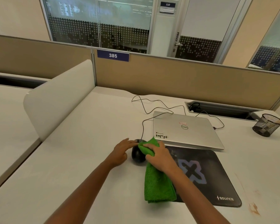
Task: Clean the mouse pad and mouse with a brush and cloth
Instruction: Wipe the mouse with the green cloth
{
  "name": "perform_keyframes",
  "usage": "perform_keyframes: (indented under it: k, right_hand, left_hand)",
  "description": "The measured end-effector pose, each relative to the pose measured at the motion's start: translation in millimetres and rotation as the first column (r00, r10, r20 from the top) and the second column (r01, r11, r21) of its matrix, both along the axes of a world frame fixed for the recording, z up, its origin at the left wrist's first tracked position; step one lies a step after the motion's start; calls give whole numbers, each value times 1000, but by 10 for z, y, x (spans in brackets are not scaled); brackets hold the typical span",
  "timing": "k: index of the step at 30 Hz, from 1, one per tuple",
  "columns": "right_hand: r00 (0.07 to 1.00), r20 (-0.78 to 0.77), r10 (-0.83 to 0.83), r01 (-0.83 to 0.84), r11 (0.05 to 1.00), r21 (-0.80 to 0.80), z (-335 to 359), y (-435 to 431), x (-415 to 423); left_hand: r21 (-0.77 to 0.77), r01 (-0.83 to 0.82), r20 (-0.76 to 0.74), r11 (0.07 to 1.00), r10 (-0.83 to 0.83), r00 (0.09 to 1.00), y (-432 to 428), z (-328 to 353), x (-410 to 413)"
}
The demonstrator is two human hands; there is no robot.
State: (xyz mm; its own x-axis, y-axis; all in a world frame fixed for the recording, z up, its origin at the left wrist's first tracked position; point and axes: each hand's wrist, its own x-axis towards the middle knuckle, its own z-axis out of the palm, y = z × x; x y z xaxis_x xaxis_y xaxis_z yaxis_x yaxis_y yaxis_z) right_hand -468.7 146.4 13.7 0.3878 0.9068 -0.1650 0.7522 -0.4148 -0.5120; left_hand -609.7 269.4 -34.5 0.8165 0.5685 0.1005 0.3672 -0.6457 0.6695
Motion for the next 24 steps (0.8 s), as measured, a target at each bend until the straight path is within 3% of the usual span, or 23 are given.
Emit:
perform_keyframes:
  k: [6, 15, 24]
  right_hand:
    - [989, 146, 28, -34, 999, 34, -338, -94, -417]
    - [948, 298, 111, -105, 994, -37, -440, -218, -540]
    - [955, 233, 186, -165, 981, -103, -206, -199, -298]
  left_hand:
    - [126, 14, -110, 992, 0, 994, 61, 63, 27]
    - [138, 12, -145, 990, 8, 989, 66, 34, 15]
    - [114, 25, -161, 993, -6, 987, 74, 20, 7]
